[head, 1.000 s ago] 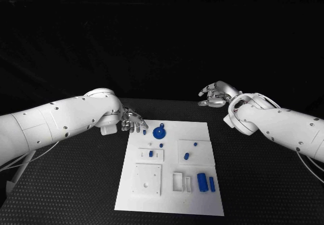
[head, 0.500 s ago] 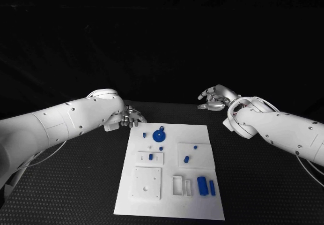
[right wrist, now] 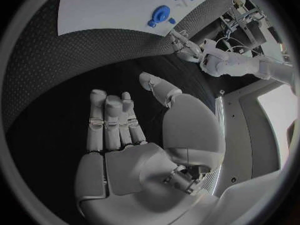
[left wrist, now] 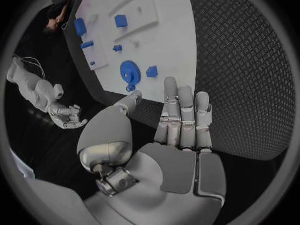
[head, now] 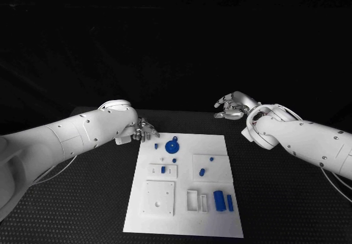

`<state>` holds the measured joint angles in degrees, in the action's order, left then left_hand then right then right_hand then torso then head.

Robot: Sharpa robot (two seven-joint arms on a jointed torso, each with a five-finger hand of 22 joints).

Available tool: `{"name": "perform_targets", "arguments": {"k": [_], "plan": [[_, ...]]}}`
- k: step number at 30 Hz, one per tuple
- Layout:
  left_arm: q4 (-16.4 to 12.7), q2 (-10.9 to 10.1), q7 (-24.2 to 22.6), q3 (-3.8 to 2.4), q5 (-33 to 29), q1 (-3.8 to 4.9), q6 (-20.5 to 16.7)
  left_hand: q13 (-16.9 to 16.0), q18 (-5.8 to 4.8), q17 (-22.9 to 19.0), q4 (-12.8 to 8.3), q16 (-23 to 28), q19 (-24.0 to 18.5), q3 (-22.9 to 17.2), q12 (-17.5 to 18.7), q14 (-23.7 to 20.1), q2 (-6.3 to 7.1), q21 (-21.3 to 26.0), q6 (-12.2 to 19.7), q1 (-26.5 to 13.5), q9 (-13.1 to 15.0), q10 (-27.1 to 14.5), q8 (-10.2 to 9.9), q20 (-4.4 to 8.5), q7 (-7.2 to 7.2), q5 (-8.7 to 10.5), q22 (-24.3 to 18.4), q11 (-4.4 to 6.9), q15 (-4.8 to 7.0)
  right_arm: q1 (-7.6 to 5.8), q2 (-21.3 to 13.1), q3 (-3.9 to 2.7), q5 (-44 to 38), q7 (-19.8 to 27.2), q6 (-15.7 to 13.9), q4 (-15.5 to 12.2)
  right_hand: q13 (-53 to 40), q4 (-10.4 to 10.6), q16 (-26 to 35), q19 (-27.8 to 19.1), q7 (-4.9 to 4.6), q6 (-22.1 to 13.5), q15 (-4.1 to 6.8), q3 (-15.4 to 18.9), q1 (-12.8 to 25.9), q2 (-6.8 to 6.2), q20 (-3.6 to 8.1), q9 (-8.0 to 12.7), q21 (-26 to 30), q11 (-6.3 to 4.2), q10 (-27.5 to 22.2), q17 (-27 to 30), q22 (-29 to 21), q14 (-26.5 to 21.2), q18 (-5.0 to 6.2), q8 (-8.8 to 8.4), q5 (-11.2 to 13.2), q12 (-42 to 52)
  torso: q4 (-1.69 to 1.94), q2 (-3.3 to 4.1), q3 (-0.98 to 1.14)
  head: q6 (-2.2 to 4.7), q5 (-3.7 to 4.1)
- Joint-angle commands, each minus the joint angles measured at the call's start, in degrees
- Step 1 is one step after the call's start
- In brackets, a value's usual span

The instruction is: Assemble the parts on the task board

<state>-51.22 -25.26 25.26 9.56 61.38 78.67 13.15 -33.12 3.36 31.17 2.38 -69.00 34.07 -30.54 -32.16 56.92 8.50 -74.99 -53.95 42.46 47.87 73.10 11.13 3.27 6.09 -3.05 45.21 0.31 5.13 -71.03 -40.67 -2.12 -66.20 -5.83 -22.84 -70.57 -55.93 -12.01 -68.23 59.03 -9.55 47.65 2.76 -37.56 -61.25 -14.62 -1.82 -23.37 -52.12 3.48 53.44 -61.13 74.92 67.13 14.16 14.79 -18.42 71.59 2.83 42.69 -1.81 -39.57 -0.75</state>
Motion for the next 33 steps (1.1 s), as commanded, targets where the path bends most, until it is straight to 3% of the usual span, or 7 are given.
{"name": "perform_targets", "arguments": {"k": [1, 9, 17, 26, 27, 33], "plan": [[0.5, 0.6, -0.9, 0.14, -0.6, -0.39, 3.1, 0.1, -0.65, -0.1, 0.0, 0.3, -0.5, 0.6, 0.4, -0.4, -0.14, 0.4, 0.6, 0.7, -0.6, -0.4, -0.4, 7.23, 0.13, 0.20, -0.1, -0.17, -0.21, 0.00, 0.1, -0.02, -0.1, 0.6, 0.6, -0.1, 0.1, 0.0, 0.1, -0.4, -0.37, -0.2, 0.01, 0.4, 0.3, 0.40, -0.06, 0.0, 0.2, -0.01, -0.3, 0.1, 0.7, -0.5, 0.84, 0.26, -0.3, 0.1, 0.10, -0.04, 0.08, -0.10, -0.04], [1.2, 1.1, -1.5, 0.20, -3.3, -1.04, 5.2, 0.1, -0.61, -0.3, 0.2, 0.4, -0.9, 1.3, 0.8, -0.6, -1.15, 0.5, -0.9, 1.0, -1.4, -0.3, 0.2, 6.91, -0.14, 0.19, -0.1, 0.00, -0.51, 0.00, 0.4, -0.03, 0.0, 0.7, 0.7, 0.1, 0.2, 0.0, 0.2, -0.5, -0.37, -0.2, 0.01, 0.4, 0.3, 0.44, -0.08, 0.0, 0.3, -0.01, -0.3, 0.1, 0.7, -0.5, 0.84, 0.27, -0.3, 0.1, -0.08, -0.01, 0.02, -0.19, -0.22], [1.8, 1.4, -1.7, 0.20, -3.8, -1.34, 5.3, 0.3, -0.58, -0.4, 0.1, 0.6, -1.2, 2.1, 1.3, -0.8, -2.17, 0.6, -1.4, 1.2, -2.2, -0.3, 0.3, 6.68, -0.22, 0.18, -0.1, 0.06, -0.71, 0.01, 0.5, -0.03, 0.0, 0.7, 0.8, 0.2, 0.2, 0.0, 0.2, -0.5, -0.37, -0.2, 0.01, 0.4, 0.3, 0.46, -0.10, 0.0, 0.3, -0.01, -0.3, 0.2, 0.7, -0.6, 0.84, 0.28, -0.3, 0.1, 0.09, -0.06, 0.04, -0.19, -0.01], [2.1, 2.1, -1.9, 0.45, -3.7, -2.01, 4.8, 0.3, -0.53, -0.4, -0.1, 0.6, -1.3, 2.4, 1.5, -0.8, -2.95, 0.6, -1.4, 1.6, -2.7, -0.3, 0.3, 6.59, -0.20, 0.16, -0.1, 0.04, -0.77, 0.01, 0.6, -0.03, 0.0, 0.7, 0.8, 0.3, 0.3, 0.0, 0.2, -0.5, -0.37, -0.2, 0.01, 0.4, 0.3, 0.49, -0.12, 0.0, 0.3, -0.01, -0.3, 0.2, 0.7, -0.6, 0.84, 0.30, -0.3, 0.1, 0.03, -0.05, 0.04, -0.23, 0.04], [2.0, 2.1, -2.0, 0.75, -3.5, -2.10, 4.6, 0.3, -0.52, -0.4, -0.4, 0.6, -1.3, 2.5, 1.6, -0.9, -3.16, 0.6, -1.4, 1.8, -2.9, -0.3, 0.3, 6.57, -0.19, 0.15, -0.1, 0.04, -0.79, 0.01, 0.7, -0.03, 0.0, 0.7, 0.8, 0.3, 0.3, -0.1, 0.2, -0.5, -0.37, -0.2, 0.01, 0.4, 0.3, 0.49, -0.12, 0.0, 0.3, -0.01, -0.3, 0.3, 0.7, -0.6, 0.84, 0.30, -0.3, 0.1, 0.03, -0.05, 0.03, -0.24, 0.02], [2.7, 2.1, -2.4, 0.77, -3.6, -2.56, 3.6, 0.2, -0.51, -0.5, -1.4, 0.6, -1.4, 2.7, 1.8, -0.9, -4.93, 0.6, -1.6, 2.9, -3.5, -0.2, 0.4, 6.45, -0.19, 0.14, -0.1, 0.03, -0.88, 0.01, 0.7, -0.03, 0.0, 0.8, 0.7, 0.3, 0.3, -0.1, 0.3, -0.5, -0.37, -0.2, 0.01, 0.4, 0.3, 0.51, -0.13, 0.0, 0.4, -0.01, -0.3, 0.3, 0.7, -0.6, 0.84, 0.30, -0.3, 0.1, 0.06, -0.05, 0.03, -0.38, 0.16]]}}
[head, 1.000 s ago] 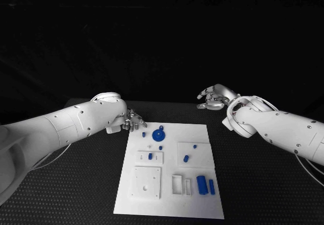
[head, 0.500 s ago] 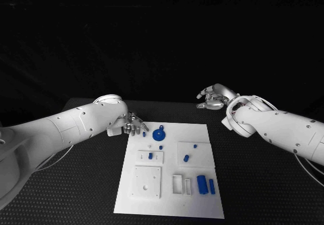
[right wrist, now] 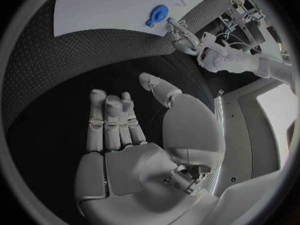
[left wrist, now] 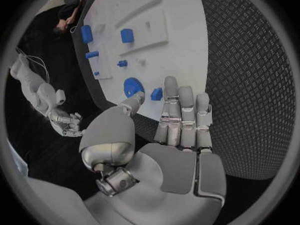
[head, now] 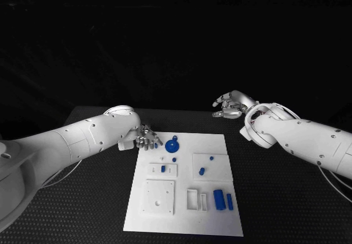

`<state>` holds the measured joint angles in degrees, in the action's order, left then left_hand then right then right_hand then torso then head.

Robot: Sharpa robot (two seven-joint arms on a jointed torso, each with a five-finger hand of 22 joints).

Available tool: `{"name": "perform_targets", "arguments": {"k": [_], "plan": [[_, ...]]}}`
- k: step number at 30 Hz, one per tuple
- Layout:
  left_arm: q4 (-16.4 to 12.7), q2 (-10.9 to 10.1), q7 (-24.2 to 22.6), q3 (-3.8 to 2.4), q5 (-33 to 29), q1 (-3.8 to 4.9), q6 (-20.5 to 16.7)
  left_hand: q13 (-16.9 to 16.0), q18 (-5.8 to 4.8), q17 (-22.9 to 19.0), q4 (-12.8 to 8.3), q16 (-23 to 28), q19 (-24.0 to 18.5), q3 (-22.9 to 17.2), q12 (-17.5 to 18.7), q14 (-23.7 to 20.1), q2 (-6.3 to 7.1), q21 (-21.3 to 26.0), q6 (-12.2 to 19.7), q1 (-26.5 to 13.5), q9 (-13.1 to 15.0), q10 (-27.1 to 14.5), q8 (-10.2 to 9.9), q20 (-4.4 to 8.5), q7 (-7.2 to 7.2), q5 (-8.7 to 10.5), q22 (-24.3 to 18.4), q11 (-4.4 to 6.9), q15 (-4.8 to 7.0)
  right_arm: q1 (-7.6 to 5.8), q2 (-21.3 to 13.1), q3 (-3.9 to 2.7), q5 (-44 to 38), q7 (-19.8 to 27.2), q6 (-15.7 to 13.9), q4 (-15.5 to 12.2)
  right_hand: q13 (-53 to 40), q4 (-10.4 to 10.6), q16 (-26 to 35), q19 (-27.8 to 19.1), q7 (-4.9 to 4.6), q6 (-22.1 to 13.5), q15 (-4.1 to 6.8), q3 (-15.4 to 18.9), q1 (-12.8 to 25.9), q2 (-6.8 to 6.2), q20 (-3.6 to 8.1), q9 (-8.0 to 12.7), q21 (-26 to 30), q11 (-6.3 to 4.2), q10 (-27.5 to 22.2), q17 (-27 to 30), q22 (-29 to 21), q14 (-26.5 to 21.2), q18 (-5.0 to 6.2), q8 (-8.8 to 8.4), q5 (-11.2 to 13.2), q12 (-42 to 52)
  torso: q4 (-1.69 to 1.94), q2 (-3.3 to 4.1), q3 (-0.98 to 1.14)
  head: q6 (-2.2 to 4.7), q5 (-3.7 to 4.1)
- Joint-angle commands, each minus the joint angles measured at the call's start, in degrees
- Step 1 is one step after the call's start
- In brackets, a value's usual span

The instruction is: Assemble the parts on the task board

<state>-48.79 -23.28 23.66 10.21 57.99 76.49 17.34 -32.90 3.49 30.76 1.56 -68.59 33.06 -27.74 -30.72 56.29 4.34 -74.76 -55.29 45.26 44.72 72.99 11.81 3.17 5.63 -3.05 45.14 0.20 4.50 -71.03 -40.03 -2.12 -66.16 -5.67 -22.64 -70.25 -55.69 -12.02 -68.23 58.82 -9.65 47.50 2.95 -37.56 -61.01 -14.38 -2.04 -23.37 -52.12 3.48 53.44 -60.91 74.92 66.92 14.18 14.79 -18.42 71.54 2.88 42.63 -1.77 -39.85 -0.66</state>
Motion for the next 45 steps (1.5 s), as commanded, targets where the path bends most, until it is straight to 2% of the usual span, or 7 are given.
{"name": "perform_targets", "arguments": {"k": [1, 5, 16, 27, 31, 39, 45], "plan": [[0.4, 0.1, -0.8, 0.13, -0.2, -0.43, -0.9, 0.0, -0.63, -0.1, -0.7, 0.2, -0.4, 0.0, 0.4, -0.3, -1.06, 0.3, -0.3, 0.3, -0.5, 0.0, -0.3, 6.53, 0.28, 0.14, 0.0, 0.14, -0.26, 0.01, 0.0, -0.02, -0.1, 0.7, 0.5, 0.0, 0.1, -0.1, 0.3, -0.4, -0.27, 0.0, -0.18, 0.3, -0.1, 0.32, 0.09, 0.0, 0.4, -0.01, -0.3, 0.1, 0.7, -0.4, 0.82, 0.31, -0.3, 0.2, 0.02, -0.01, -0.02, -0.08, 0.06], [0.5, 0.1, -0.9, 0.12, -0.2, -0.45, -1.3, -0.1, -0.59, -0.1, -2.2, 0.1, -0.4, -0.2, 0.5, -0.3, -1.95, 0.3, -0.3, 1.8, -0.9, 0.1, -0.2, 6.51, 0.27, 0.14, 0.0, 0.15, -0.26, 0.01, 0.0, -0.02, -0.1, 0.7, 0.6, 0.0, 0.3, -0.3, 0.5, -0.5, -0.27, -0.1, -0.18, 0.2, -0.3, 0.42, 0.04, 0.0, 0.5, -0.01, -0.5, 0.3, 0.6, -0.6, 0.82, 0.34, -0.2, 0.1, 0.00, 0.01, 0.04, -0.05, 0.13], [0.8, 0.3, -1.5, 0.12, -1.4, -0.45, -0.9, -0.1, -0.64, -0.1, -2.8, 0.0, -0.3, -0.2, 0.6, -0.1, -3.11, 0.2, -0.8, 2.3, -1.2, 0.3, 0.2, 6.47, 0.17, 0.14, 0.0, 0.23, -0.27, 0.01, 0.0, -0.02, -0.1, 0.7, 0.8, 0.0, 0.4, -0.3, 0.5, -0.5, -0.27, -0.1, -0.18, 0.2, -0.3, 0.44, 0.01, 0.0, 0.6, -0.01, -0.5, 0.3, 0.6, -0.6, 0.82, 0.35, -0.2, 0.1, 0.03, 0.02, 0.00, -0.08, 0.12], [0.9, 0.3, -2.2, 0.11, -6.1, -0.45, -4.1, -0.2, -0.94, -0.4, -9.0, 0.3, -0.3, -2.1, 1.2, -0.1, -6.92, 0.3, -2.2, 8.5, -1.9, 0.6, 1.8, 6.18, -0.14, -0.08, -0.1, 0.39, -0.60, 0.01, 0.1, -0.02, 0.0, 0.6, 0.9, 0.1, 0.5, -0.2, 0.6, -0.5, -0.28, -0.1, -0.19, 0.3, -0.2, 0.45, -0.05, 0.0, 0.6, 0.00, -0.5, 0.4, 0.6, -0.6, 0.82, 0.37, -0.2, 0.1, 0.02, 0.01, -0.01, -0.23, 0.08], [0.0, 0.1, -1.7, 0.11, -9.2, -0.46, -4.6, -0.4, -0.89, -0.1, -11.2, -0.6, 0.6, -2.7, 0.9, 1.2, -9.09, -0.2, -5.4, 9.7, -1.6, 2.7, 3.9, 6.35, -1.21, -2.78, 0.1, 1.13, -0.29, 0.02, 0.1, -0.02, 0.0, 0.6, 0.9, 0.2, 0.5, -0.2, 0.6, -0.5, -0.28, -0.1, -0.19, 0.3, -0.1, 0.46, -0.06, 0.0, 0.6, 0.00, -0.5, 0.4, 0.6, -0.6, 0.82, 0.38, -0.2, 0.1, 0.01, 0.01, 0.01, -0.30, 0.02], [-1.2, -0.7, -0.7, 0.10, -12.4, -0.61, -6.8, -1.5, -0.28, 1.0, -14.8, -3.0, 2.9, -2.6, -0.4, 3.7, -10.23, -2.0, -8.2, 8.8, -0.8, 6.0, 5.8, 7.42, -2.49, -9.52, 0.8, 2.55, 1.02, 0.04, 0.2, -0.02, 0.1, 0.7, 0.9, 0.2, 0.6, -0.2, 0.6, -0.6, -0.29, -0.1, -0.20, 0.4, 0.0, 0.45, -0.10, 0.0, 0.7, 0.00, -0.5, 0.5, 0.6, -0.6, 0.82, 0.39, -0.2, 0.1, 0.02, -0.01, -0.01, -0.26, 0.07], [-4.1, -2.6, -0.2, 0.01, -12.9, -0.63, -8.4, -1.9, -0.10, 1.2, -15.7, -3.5, 3.6, -2.7, -0.7, 4.5, -10.55, -2.6, -8.5, 7.9, -0.4, 6.7, 6.1, 7.82, -2.76, -10.28, 0.9, 2.87, 1.54, 0.06, 0.1, -0.02, 0.2, 0.7, 0.9, 0.2, 0.7, -0.1, 0.6, -0.6, -0.28, -0.1, -0.20, 0.4, 0.1, 0.47, -0.12, 0.0, 0.7, 0.00, -0.5, 0.5, 0.6, -0.6, 0.81, 0.41, -0.3, 0.2, -0.01, -0.02, -0.01, -0.21, 0.07]]}}
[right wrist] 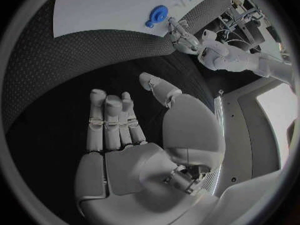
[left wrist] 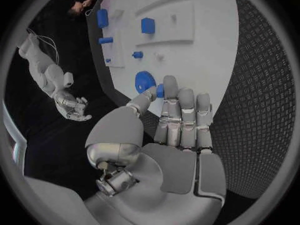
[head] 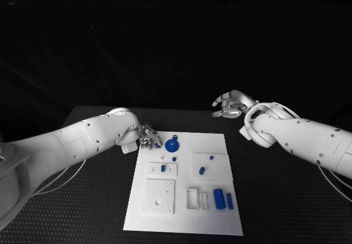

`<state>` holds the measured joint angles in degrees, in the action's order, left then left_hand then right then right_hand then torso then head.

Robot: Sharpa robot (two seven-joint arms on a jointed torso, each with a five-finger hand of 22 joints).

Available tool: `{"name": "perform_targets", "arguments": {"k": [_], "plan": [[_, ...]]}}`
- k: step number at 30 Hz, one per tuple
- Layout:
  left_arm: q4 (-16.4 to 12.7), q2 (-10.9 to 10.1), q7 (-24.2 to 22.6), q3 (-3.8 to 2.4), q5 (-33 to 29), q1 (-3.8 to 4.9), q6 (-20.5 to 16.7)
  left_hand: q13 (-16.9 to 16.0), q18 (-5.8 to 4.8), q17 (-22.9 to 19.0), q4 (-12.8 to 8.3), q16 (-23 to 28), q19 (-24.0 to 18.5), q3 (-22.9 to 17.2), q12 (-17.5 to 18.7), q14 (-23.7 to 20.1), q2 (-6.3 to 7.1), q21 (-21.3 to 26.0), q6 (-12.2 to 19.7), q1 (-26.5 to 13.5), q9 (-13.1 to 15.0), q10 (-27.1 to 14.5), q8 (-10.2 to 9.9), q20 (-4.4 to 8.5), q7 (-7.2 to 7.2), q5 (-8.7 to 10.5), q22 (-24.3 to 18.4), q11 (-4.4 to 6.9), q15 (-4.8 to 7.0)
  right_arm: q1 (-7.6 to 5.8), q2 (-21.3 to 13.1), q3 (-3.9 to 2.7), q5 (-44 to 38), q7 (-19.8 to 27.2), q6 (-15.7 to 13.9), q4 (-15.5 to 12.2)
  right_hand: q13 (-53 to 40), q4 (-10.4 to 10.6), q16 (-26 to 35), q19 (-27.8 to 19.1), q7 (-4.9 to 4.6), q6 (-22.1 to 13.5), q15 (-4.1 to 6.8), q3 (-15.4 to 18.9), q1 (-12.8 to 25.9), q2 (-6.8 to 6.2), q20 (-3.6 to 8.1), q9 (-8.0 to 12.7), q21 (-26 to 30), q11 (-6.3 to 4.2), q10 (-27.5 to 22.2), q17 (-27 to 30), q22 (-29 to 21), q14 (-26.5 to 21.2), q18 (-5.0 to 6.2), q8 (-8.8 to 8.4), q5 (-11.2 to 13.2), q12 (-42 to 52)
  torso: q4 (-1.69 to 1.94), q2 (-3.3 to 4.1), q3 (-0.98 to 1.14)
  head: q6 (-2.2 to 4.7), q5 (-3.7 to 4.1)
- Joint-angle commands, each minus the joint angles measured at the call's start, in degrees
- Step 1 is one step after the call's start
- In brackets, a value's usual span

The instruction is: Assemble the parts on the task board

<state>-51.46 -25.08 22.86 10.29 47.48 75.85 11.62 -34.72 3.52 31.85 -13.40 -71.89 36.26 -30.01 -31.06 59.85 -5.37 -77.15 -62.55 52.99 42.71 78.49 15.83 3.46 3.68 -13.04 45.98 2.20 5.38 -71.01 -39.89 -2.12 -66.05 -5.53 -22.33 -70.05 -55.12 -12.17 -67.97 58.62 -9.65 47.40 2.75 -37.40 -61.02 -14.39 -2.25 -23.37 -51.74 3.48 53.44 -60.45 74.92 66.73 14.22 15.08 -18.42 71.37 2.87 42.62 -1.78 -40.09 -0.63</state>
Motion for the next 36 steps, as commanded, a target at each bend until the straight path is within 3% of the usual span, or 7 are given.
{"name": "perform_targets", "arguments": {"k": [1, 14, 17, 24, 27, 28, 36], "plan": [[-2.2, -1.3, 0.7, -0.11, -2.4, 0.01, -3.1, -0.1, -0.12, 0.1, -0.8, -0.2, 0.5, -0.4, -0.4, 1.0, -0.83, -0.2, -1.3, 0.1, 1.7, 1.3, 2.2, 7.57, -0.83, -0.35, 0.1, 0.90, 0.71, 0.04, -0.1, -0.02, 0.1, 0.6, 0.6, 0.0, 0.1, 0.0, 0.4, -0.4, -0.28, 0.0, 0.00, 0.2, 0.1, 0.47, 0.09, 0.0, 0.3, 0.00, -0.5, 0.1, 0.6, -0.4, 0.78, 0.12, -0.3, 0.3, 0.03, -0.01, 0.02, 0.01, 0.04], [-15.8, -10.4, 1.8, -0.16, 2.3, 0.64, -7.0, -0.8, 0.13, 0.4, -1.2, -1.0, 1.5, -0.7, -1.3, 2.2, -0.15, -0.8, -2.0, -0.9, 1.8, 2.9, 2.3, 8.09, -1.10, -0.47, 0.2, 1.01, 1.35, 0.05, -0.7, -0.01, 0.7, 1.0, 1.2, 0.0, 1.0, 0.0, 1.8, -1.8, -0.37, -0.1, -0.15, 0.0, 0.3, 0.41, -0.43, 0.0, 1.6, 0.12, -1.1, 1.0, 0.2, -1.7, 0.78, 0.16, -0.4, -0.5, 0.14, -0.01, 0.04, -0.25, -0.13], [-19.4, -13.0, 1.8, 0.09, 4.8, 0.66, -8.3, -1.5, 0.13, 0.8, -1.8, -2.0, 1.8, -0.8, -2.2, 2.7, 0.30, -1.0, -3.0, -1.9, 1.9, 3.7, 2.6, 8.31, -1.46, -5.27, 0.2, 1.28, 1.63, 0.05, -0.7, 0.00, 0.9, 1.4, 1.5, 0.3, 2.6, -0.1, 3.6, -2.9, -0.43, -0.3, -0.23, 0.0, 0.4, 0.42, -1.23, 0.0, 2.9, 0.16, -1.4, 2.6, -0.2, -2.4, 0.78, 0.26, -0.4, -1.6, 0.18, -0.02, 0.00, -0.36, -0.27], [-25.7, -16.5, 2.2, 0.34, 8.1, 0.33, -9.7, -2.5, 0.37, 1.3, -2.4, -3.3, 2.9, -0.9, -3.9, 3.7, 0.73, -1.8, -4.4, -3.5, 2.1, 4.6, 3.2, 8.86, -2.02, -8.69, 0.4, 1.81, 2.57, 0.42, -0.8, 0.01, 1.9, 2.6, 1.6, 0.3, 7.7, -0.2, 9.0, -7.0, -0.79, -0.4, -0.89, -0.5, 0.8, 0.42, -3.17, -0.1, 7.2, 0.57, -3.5, 6.9, -1.6, -5.5, 0.38, 0.67, -0.3, -5.9, 0.11, 0.06, -0.06, -0.65, -0.63], [-27.5, -17.6, 2.5, 1.27, 9.7, 0.19, -10.6, -2.8, 0.43, 1.4, -2.4, -3.5, 3.1, -1.0, -4.2, 3.9, 0.87, -1.9, -4.7, -3.7, 2.1, 4.7, 3.3, 8.96, -2.12, -9.07, 0.3, 1.90, 2.77, 0.48, -0.9, 0.01, 2.9, 3.2, 1.7, 0.6, 13.9, -0.8, 15.9, -12.1, -1.38, -0.6, -2.46, -0.9, 1.2, 0.37, -4.95, -0.4, 12.7, 1.24, -5.6, 11.7, -3.7, -9.1, -0.66, 1.15, -0.2, -12.4, 0.09, 0.07, -0.09, -0.77, -0.67], [-28.1, -18.0, 2.5, 1.73, 10.6, 0.19, -11.1, -2.8, 0.44, 1.4, -2.4, -3.6, 3.1, -1.0, -4.3, 3.9, 0.90, -1.9, -4.7, -3.7, 2.2, 4.7, 3.3, 8.99, -2.13, -9.12, 0.3, 1.91, 2.80, 0.48, -0.9, 0.01, 3.4, 3.3, 2.1, 0.7, 17.1, -0.9, 19.8, -15.5, -1.50, -0.6, -3.99, -1.7, 1.5, 0.56, -5.67, -0.5, 15.5, 2.11, -8.7, 13.9, -4.6, -12.9, -1.51, 1.36, -0.5, -16.9, 0.11, 0.03, -0.08, -0.82, -0.66], [-30.1, -18.8, 3.0, 2.29, 11.0, 0.06, -12.8, -3.4, 0.61, 1.5, -2.1, -4.1, 3.8, -1.2, -5.3, 4.3, 1.36, -2.3, -4.9, -4.1, 2.2, 4.8, 3.6, 9.31, -2.25, -9.48, 0.4, 2.04, 3.38, 0.57, -0.4, 0.05, 7.0, 5.9, 3.7, 1.9, 37.5, -1.0, 37.4, -26.7, -1.52, -1.4, -10.53, -2.1, 1.3, 1.55, -8.43, -0.9, 26.1, 5.36, -7.3, 27.0, -8.0, -19.2, -4.55, 2.58, -0.8, -37.6, 0.11, -0.01, -0.06, -0.98, -0.85]]}}
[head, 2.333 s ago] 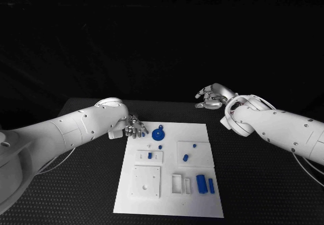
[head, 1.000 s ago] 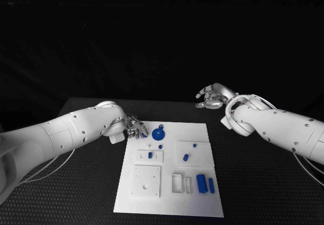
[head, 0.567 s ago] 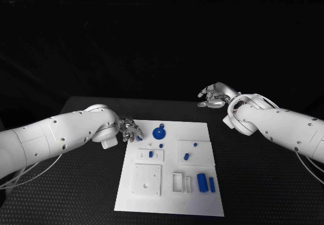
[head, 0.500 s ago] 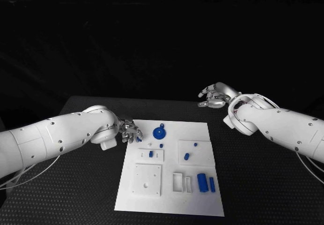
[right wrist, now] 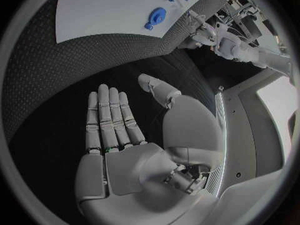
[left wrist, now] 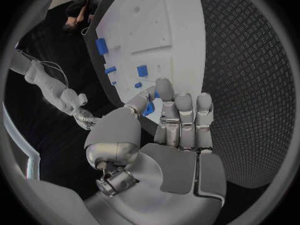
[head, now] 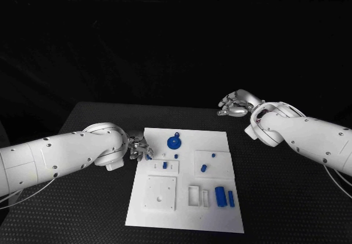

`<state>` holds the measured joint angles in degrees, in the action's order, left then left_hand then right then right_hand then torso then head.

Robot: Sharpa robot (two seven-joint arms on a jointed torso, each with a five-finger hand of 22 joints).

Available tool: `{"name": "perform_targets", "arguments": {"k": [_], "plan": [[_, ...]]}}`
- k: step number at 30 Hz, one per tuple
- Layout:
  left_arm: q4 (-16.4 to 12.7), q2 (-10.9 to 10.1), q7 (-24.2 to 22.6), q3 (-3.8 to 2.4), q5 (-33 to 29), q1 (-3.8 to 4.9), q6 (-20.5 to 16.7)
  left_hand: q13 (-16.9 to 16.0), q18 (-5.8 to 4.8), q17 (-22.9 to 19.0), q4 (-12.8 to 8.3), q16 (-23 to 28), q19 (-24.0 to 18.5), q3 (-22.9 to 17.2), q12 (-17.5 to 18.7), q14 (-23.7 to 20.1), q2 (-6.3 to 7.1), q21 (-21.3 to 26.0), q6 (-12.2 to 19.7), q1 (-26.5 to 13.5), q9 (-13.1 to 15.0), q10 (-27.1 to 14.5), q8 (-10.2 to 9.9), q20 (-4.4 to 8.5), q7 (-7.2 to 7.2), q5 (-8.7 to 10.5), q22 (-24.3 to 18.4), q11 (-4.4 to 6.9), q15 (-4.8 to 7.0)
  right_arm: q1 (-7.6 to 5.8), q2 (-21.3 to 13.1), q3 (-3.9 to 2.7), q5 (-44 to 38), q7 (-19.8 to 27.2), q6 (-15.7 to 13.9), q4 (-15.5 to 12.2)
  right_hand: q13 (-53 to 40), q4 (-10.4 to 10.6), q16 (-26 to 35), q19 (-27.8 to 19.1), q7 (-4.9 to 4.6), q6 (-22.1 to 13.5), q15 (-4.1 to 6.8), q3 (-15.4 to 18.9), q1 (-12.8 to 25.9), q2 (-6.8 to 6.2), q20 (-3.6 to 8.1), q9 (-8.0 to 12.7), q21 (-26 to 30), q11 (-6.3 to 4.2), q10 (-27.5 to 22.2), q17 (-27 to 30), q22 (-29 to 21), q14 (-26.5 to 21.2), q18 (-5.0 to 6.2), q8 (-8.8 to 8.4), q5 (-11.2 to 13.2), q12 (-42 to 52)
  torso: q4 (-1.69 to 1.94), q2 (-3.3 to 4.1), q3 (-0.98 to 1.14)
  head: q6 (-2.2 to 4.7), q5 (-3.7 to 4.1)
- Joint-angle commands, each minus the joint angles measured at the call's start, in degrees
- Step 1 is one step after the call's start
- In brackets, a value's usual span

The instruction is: Assemble the parts on the task board

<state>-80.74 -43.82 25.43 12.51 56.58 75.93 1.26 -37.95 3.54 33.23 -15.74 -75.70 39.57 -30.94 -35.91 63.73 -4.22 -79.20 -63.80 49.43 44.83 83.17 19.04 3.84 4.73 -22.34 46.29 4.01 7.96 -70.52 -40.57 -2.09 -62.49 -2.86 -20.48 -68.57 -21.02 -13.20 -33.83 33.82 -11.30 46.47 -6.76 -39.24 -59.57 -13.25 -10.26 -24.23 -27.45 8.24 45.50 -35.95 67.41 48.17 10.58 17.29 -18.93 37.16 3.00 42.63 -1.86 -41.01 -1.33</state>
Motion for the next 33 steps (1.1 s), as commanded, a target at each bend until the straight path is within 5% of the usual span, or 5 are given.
{"name": "perform_targets", "arguments": {"k": [1, 7, 11, 12, 33], "plan": [[-1.1, 0.0, 0.5, 0.16, 2.0, -0.06, -2.4, -0.2, 0.62, 0.1, 0.3, -0.3, 0.5, -0.3, -0.6, 0.5, 0.22, -0.3, -3.6, -0.5, 0.1, 0.2, 0.4, 8.97, -3.32, -0.19, 0.1, 0.24, 0.86, 0.20, 0.4, 0.04, 4.7, 4.9, 0.7, 0.6, 5.3, 0.1, 4.8, -2.8, 0.26, -0.6, -1.34, -0.2, -0.4, 0.46, -0.61, -0.1, 2.9, 0.59, 1.5, 3.9, -0.6, -0.4, -1.17, 0.50, -0.4, -5.3, -0.05, -0.02, 0.04, -0.06, -0.18], [-2.7, 0.1, 0.9, 1.27, 4.7, -0.11, -1.9, -0.5, 0.72, 0.2, 0.1, -0.7, 0.8, -0.5, -1.2, 0.7, 0.22, -0.5, -3.7, -0.4, 0.1, 0.3, 0.4, 9.15, -3.37, -0.34, 0.2, 0.30, 1.12, 0.63, 0.6, 0.07, 10.7, 8.3, 1.4, 1.1, 10.8, 0.1, 7.4, -2.1, 0.04, 0.0, -0.97, -0.9, -2.2, 1.88, -1.06, 0.0, 5.5, 0.57, 5.7, 7.1, -1.5, 2.3, -0.86, 1.13, -0.7, -9.9, -0.09, 0.01, 0.07, -0.09, -0.24], [-2.4, 0.4, 1.0, 1.27, 5.0, -0.30, -1.9, -0.6, 0.72, 0.2, 0.1, -0.8, 0.9, -0.5, -1.4, 0.7, 0.23, -0.6, -3.7, -0.5, 0.1, 0.3, 0.5, 9.17, -3.38, -0.36, 0.2, 0.30, 1.16, 0.63, 0.6, 0.07, 11.8, 8.5, 1.5, 1.2, 11.4, 0.1, 7.7, -2.1, 0.04, -0.1, -0.98, -0.8, -2.3, 2.03, -1.10, 0.1, 5.8, 0.56, 5.9, 7.3, -1.5, 2.4, -0.84, 1.13, -0.7, -10.3, -0.10, 0.00, 0.11, -0.17, -0.20], [-2.2, 0.5, 1.0, 1.27, 5.2, -0.34, -1.9, -0.6, 0.72, 0.2, 0.1, -0.8, 0.9, -0.5, -1.4, 0.8, 0.25, -0.6, -3.7, -0.5, 0.2, 0.3, 0.5, 9.18, -3.39, -0.37, 0.2, 0.29, 1.17, 0.63, 0.5, 0.07, 12.1, 8.5, 1.5, 1.2, 13.0, 0.6, 10.6, -5.8, 0.30, -1.1, -2.32, -0.3, -1.1, 2.07, -1.62, 0.3, 8.5, 1.42, 3.2, 8.9, -2.4, -1.6, -2.03, 0.67, -0.7, -13.2, -0.10, 0.00, 0.11, -0.17, -0.20], [-1.4, 2.4, 1.8, 1.28, 7.2, -1.46, -0.8, -0.8, 0.73, 0.2, 0.0, -1.0, 0.9, -0.7, -1.8, 0.6, -0.32, -0.7, -3.4, -0.4, 0.1, -0.1, 0.4, 9.30, -3.30, -0.38, 0.2, 0.24, 1.26, 0.63, 0.7, 0.11, 15.1, 9.8, 0.3, 1.1, 16.8, 1.3, 12.6, -6.0, -0.48, -1.3, -2.78, 0.9, -2.0, 1.94, -1.80, 0.4, 11.8, 2.04, 7.1, 11.9, -2.1, -0.5, -2.44, 1.20, -1.4, -18.5, -0.16, 0.02, 0.12, -0.31, -0.13]]}}
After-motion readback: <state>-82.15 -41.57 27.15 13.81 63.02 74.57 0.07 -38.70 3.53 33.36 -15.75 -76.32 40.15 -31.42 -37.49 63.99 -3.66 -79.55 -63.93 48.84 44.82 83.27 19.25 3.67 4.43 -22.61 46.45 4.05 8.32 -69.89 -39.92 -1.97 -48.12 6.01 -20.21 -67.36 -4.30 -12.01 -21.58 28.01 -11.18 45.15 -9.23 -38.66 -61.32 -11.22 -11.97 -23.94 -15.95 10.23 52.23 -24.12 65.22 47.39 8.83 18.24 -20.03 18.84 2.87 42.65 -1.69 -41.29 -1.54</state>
